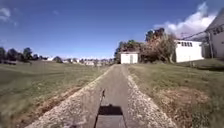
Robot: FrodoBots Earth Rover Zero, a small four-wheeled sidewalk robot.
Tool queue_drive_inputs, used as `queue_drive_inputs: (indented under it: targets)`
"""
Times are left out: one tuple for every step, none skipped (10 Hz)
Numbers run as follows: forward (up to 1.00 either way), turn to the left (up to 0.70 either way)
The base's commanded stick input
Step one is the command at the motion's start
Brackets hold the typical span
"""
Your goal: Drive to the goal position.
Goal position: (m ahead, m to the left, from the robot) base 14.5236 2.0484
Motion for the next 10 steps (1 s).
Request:
queue_drive_inputs:
  targets:
    - [0.7,0.0]
    - [0.7,0.0]
    - [0.7,0.0]
    - [0.7,0.0]
    - [0.7,0.0]
    - [0.7,0.0]
    - [0.7,0.0]
    - [0.7,0.0]
    - [0.7,0.0]
    - [0.7,0.0]
